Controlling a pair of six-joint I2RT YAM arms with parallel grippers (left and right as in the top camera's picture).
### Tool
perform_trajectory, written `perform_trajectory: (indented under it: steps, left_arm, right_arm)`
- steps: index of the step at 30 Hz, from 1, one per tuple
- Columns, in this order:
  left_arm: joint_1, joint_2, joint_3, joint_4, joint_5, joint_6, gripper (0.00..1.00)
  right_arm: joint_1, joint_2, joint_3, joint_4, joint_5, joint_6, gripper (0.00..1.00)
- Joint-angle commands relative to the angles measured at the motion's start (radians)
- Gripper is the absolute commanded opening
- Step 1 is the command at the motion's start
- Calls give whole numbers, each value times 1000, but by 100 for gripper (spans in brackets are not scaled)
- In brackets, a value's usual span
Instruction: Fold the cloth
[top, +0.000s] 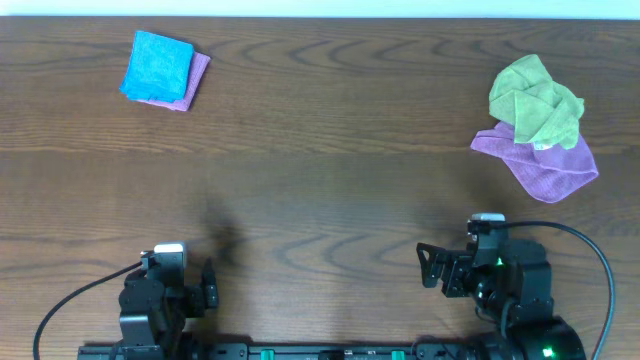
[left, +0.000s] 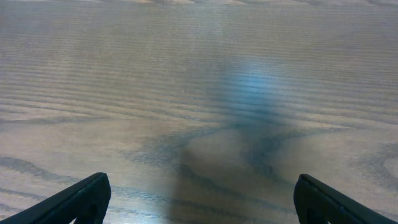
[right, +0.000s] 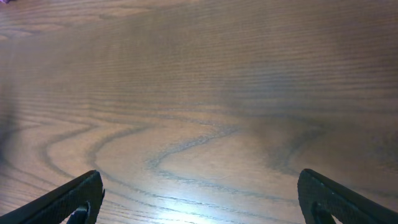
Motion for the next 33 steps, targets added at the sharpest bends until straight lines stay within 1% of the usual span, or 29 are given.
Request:
perform_trajectory:
  steps: [1,23,27,29,33]
  left_arm:
    - [-6,-10,-36,-24,-26,28,95]
    - [-6,-10,-36,-24,-26,28,95]
    - [-6,-10,-36,-24,-26,28,95]
    - [-6,-10,-36,-24,-26,28,95]
    - [-6,-10,-36,-25,-26,28,95]
  right_arm:
    - [-7,-3,0,-1,-8,14,99]
    - [-7,-10,0,1,-8,14,99]
    - [-7,-41,-16,-1,122,-2,99]
    - [-7,-72,-37,0,165,-32,99]
    - [-8,-161,-90,1,185,-142,99]
